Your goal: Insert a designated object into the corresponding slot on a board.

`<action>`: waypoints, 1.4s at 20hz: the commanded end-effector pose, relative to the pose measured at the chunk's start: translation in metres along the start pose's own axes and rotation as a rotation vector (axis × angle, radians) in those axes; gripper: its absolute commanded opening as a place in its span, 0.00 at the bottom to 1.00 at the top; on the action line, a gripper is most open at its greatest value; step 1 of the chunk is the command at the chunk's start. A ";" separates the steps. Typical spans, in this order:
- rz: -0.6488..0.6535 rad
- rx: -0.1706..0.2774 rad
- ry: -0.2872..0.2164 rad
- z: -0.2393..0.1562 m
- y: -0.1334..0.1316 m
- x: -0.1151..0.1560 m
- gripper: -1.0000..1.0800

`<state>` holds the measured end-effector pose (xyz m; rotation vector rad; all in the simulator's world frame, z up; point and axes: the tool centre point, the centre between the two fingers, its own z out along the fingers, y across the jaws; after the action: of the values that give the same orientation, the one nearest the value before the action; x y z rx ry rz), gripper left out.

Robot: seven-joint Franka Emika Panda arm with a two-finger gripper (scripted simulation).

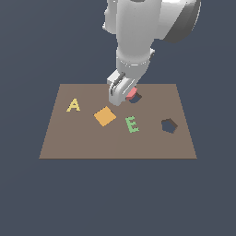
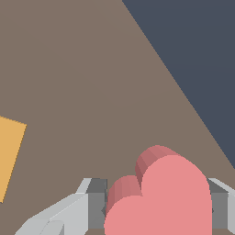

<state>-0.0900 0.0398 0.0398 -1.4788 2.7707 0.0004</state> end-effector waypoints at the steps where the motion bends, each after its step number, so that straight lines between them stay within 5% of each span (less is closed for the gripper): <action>1: 0.053 0.000 0.000 0.000 0.002 -0.005 0.00; 25: 0.197 -0.001 -0.001 0.009 0.006 -0.021 0.00; 26: 0.197 -0.001 -0.001 0.009 0.006 -0.021 0.96; 28: 0.197 -0.001 -0.001 0.009 0.006 -0.021 0.96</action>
<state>-0.0835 0.0604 0.0306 -1.2001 2.9027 0.0016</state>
